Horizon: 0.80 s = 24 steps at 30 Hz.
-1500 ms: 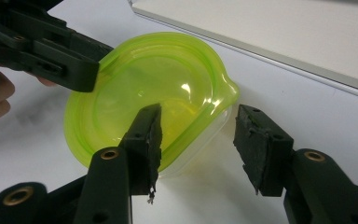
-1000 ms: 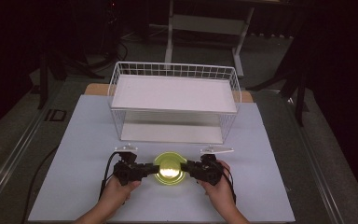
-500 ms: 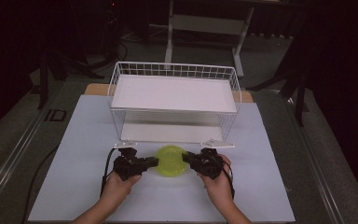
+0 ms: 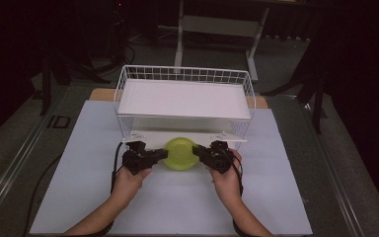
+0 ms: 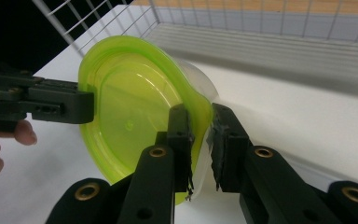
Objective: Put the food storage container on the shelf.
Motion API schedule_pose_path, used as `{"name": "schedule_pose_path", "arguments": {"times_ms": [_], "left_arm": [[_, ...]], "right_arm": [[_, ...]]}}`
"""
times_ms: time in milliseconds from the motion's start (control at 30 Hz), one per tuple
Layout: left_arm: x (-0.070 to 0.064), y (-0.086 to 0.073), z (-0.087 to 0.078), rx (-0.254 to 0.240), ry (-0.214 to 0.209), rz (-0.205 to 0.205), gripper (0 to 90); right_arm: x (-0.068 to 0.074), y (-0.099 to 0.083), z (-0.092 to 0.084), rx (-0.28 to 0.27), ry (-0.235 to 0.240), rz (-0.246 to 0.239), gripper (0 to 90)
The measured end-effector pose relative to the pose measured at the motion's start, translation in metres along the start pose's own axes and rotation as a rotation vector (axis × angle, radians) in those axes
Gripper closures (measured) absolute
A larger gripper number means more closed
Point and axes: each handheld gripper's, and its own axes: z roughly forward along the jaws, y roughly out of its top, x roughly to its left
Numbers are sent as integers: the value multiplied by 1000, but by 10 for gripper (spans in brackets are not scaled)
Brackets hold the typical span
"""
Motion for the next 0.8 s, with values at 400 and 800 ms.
{"name": "schedule_pose_path", "arguments": {"times_ms": [400, 800], "left_arm": [[14, 4, 17, -36, 12, -8, 815], [25, 4, 35, -13, 21, -14, 813]], "right_arm": [[-10, 7, 15, -7, -44, 11, 789], [-23, 3, 31, 8, -77, 40, 786]]}}
